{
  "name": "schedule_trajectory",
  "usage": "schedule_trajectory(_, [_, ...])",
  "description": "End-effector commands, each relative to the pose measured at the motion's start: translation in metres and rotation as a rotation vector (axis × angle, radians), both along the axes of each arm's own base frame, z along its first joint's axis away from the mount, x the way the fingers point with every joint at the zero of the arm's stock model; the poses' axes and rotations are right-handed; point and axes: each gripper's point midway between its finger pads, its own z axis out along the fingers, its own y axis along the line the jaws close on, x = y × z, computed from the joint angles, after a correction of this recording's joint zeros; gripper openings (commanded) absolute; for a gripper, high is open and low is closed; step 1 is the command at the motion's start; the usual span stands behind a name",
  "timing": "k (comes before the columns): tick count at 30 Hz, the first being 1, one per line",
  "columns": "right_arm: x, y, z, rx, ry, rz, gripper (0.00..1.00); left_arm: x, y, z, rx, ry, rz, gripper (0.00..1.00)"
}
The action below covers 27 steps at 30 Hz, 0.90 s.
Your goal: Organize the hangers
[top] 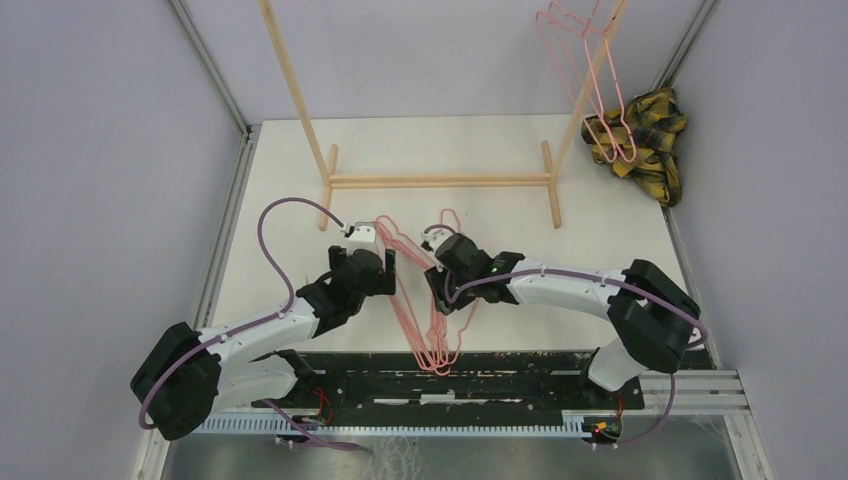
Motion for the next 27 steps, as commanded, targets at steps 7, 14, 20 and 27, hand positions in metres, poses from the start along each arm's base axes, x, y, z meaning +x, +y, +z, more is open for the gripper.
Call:
schedule_trajectory(7, [0.004, 0.054, -0.013, 0.076, 0.024, -0.005, 0.45, 0.000, 0.006, 0.005, -0.052, -0.039, 0.059, 0.99])
schedule_trajectory(14, [0.005, 0.043, -0.016, 0.043, 0.006, -0.037, 0.41, -0.004, 0.011, 0.010, -0.084, -0.066, 0.067, 0.99])
schedule_trajectory(20, [0.002, 0.041, -0.018, 0.033, 0.014, -0.027, 0.20, -0.005, 0.010, 0.005, -0.076, -0.053, 0.065, 0.99])
schedule_trajectory(27, [0.006, 0.037, 0.016, 0.055, -0.037, -0.039, 0.01, -0.005, 0.011, 0.012, -0.086, -0.063, 0.071, 0.99])
